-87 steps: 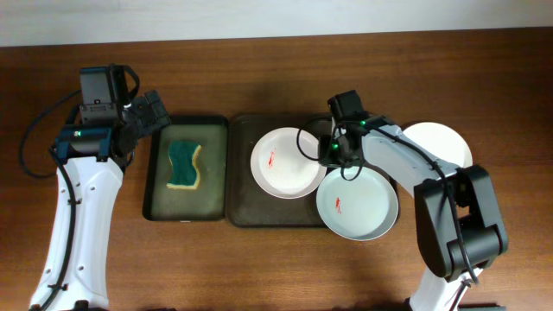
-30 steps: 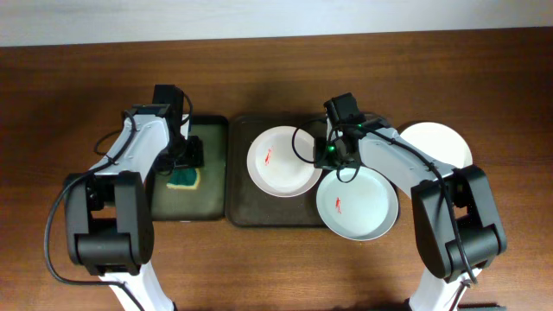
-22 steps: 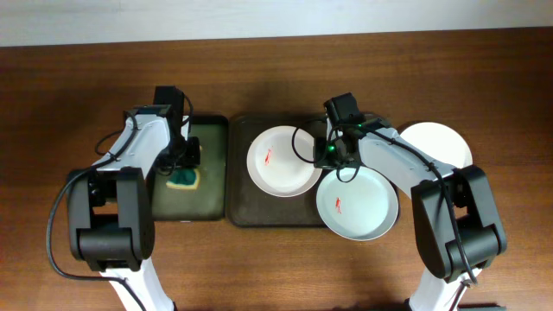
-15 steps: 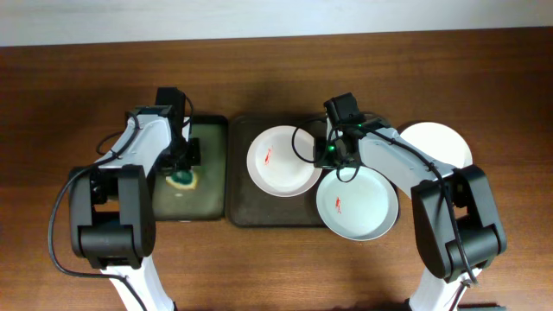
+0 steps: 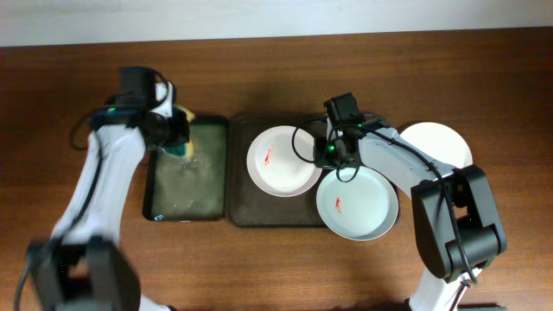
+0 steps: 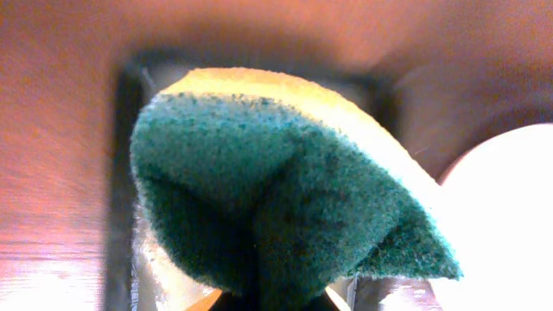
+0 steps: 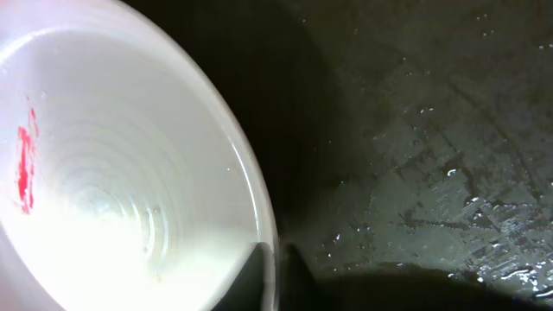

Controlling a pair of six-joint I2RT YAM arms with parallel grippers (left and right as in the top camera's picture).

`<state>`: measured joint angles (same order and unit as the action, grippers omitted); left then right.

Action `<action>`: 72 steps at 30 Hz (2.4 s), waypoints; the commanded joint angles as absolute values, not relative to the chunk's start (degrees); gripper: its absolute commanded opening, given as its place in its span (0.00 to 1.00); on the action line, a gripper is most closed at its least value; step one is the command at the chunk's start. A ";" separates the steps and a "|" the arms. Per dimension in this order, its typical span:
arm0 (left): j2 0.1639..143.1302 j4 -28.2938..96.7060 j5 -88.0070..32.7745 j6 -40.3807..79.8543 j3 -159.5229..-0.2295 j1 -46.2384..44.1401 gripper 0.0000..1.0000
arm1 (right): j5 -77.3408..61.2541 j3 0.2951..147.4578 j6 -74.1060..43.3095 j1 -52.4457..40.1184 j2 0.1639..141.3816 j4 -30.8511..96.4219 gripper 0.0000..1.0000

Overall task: Clean dirty plates on tray and stack at the side
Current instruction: 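Grasp the green sponge again with left gripper, then lift the sponge with left gripper and carry it over the pink plate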

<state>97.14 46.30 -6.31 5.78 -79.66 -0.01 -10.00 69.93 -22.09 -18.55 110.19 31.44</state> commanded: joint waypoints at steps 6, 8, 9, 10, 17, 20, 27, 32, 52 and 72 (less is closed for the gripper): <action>84.31 45.39 -1.06 5.67 -80.51 0.16 0.00 | -14.37 70.76 -18.61 -18.13 110.06 30.85 0.60; 84.42 45.43 -1.04 5.65 -80.51 0.16 0.00 | -19.68 72.01 -16.88 -15.90 110.06 31.24 0.62; 84.42 45.41 -1.06 5.67 -80.51 0.16 0.00 | -21.98 72.16 -15.99 -14.96 110.06 31.22 0.63; 84.42 45.47 -1.08 5.67 -80.51 0.16 0.00 | -25.58 72.18 -14.00 -13.43 110.06 31.24 0.64; 88.66 45.63 -1.28 5.69 -79.64 0.16 0.00 | -28.99 72.16 -11.92 -9.32 110.08 33.41 0.41; 91.35 45.89 -1.30 5.69 -79.64 0.16 0.00 | -28.99 71.83 -10.92 -9.34 110.08 33.36 0.30; 94.78 45.98 -5.78 5.67 -79.64 0.16 0.00 | -29.89 71.79 -10.68 -9.37 111.66 32.36 0.27; 95.74 46.30 -6.48 5.69 -79.64 0.16 0.00 | -30.85 71.79 -10.68 -9.65 112.99 31.20 0.25; 103.28 46.19 -6.20 5.69 -76.99 -0.84 0.00 | -30.41 71.79 -10.70 -10.59 114.89 30.41 0.04; 110.26 57.47 -17.76 8.62 -101.21 -10.98 0.00 | -30.44 71.79 -10.74 -10.59 114.89 30.15 0.04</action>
